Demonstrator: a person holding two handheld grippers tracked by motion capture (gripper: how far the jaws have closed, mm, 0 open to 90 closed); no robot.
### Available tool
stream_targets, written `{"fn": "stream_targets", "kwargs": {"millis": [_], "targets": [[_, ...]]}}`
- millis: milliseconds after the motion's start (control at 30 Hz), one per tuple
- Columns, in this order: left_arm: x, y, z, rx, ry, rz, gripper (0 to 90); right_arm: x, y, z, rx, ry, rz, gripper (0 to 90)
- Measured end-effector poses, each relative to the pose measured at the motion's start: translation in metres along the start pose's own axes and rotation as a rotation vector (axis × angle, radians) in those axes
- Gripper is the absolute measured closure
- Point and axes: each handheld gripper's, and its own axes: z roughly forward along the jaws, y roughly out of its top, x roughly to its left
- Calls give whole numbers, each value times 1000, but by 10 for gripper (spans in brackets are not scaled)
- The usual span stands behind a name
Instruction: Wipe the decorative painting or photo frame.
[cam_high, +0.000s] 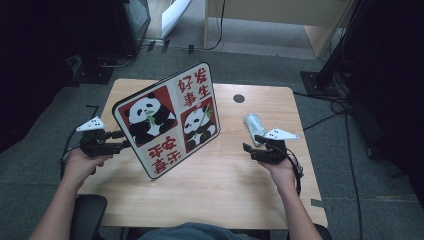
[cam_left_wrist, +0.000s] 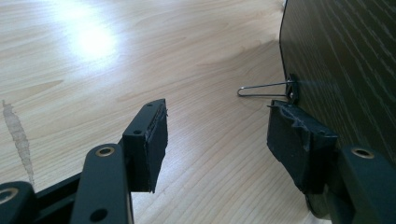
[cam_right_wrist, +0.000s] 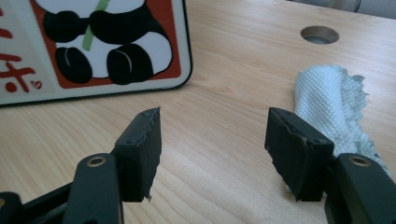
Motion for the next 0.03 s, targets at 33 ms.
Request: {"fn": "stream_targets", "kwargs": {"millis": [33], "targets": [[0,0,0,0,0,0,380,0,0,0,3,-13,2,365]]}}
